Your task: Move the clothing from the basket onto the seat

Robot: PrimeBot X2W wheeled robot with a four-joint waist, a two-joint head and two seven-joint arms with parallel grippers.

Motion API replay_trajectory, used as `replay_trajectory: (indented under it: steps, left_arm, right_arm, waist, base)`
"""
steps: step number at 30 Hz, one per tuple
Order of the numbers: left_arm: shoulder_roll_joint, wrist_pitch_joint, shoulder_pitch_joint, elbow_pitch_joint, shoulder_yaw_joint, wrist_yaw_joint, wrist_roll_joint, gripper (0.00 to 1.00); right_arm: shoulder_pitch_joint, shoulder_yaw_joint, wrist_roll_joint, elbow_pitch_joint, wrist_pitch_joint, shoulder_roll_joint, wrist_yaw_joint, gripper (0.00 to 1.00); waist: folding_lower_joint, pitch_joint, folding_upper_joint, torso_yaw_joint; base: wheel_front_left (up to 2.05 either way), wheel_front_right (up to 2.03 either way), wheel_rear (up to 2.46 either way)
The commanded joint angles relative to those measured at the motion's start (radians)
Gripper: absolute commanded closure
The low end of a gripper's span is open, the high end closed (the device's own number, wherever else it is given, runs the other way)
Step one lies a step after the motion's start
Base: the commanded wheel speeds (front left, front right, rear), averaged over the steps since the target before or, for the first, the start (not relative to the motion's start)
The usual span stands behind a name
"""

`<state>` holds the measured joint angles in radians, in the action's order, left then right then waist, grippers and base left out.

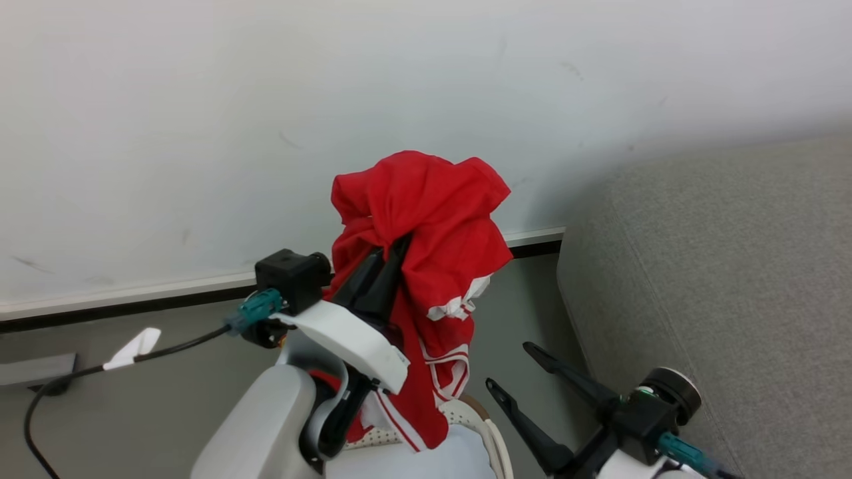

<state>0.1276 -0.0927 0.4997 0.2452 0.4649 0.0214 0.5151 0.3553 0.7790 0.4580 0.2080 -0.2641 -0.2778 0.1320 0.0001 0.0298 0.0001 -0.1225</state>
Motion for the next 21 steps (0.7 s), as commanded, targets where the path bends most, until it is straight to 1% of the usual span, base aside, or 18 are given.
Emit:
replay_trajectory:
  steps: [1, 6, 13, 19, 21]
  left_arm:
    - [-0.006, -0.006, 0.015, 0.005, 0.003, 0.007, 0.005, 1.00]
    - [-0.021, -0.006, 0.014, 0.017, 0.027, 0.015, 0.015, 1.00]
    - [-0.038, 0.005, 0.014, 0.025, 0.070, 0.028, 0.020, 1.00]
    - [-0.050, 0.014, 0.018, 0.029, 0.102, 0.037, 0.031, 1.00]
    - [-0.055, 0.019, 0.018, 0.029, 0.117, 0.040, 0.034, 1.00]
  right_arm:
    - [0.043, 0.022, 0.002, 0.054, 0.000, 0.012, -0.002, 0.00]
    - [0.110, 0.082, 0.008, 0.156, 0.000, 0.034, -0.002, 0.00]
    - [0.181, 0.107, -0.020, 0.234, 0.000, 0.061, -0.002, 0.00]
    - [0.214, 0.084, -0.036, 0.276, 0.000, 0.072, -0.002, 0.00]
    - [0.223, 0.056, -0.040, 0.290, 0.000, 0.080, -0.002, 0.00]
  waist:
    - [-0.0001, -0.003, -0.0001, 0.013]
    - [-0.0001, -0.007, -0.0001, 0.043]
    - [-0.0001, -0.008, -0.0001, 0.090]
    - [-0.0001, -0.012, -0.0001, 0.124]
    - [-0.0001, -0.014, -0.0001, 0.138]
  base:
    - [0.00, 0.00, 0.00]
    - [0.00, 0.00, 0.00]
    - [0.00, 0.00, 0.00]
    - [0.00, 0.00, 0.00]
    - [0.00, 0.00, 0.00]
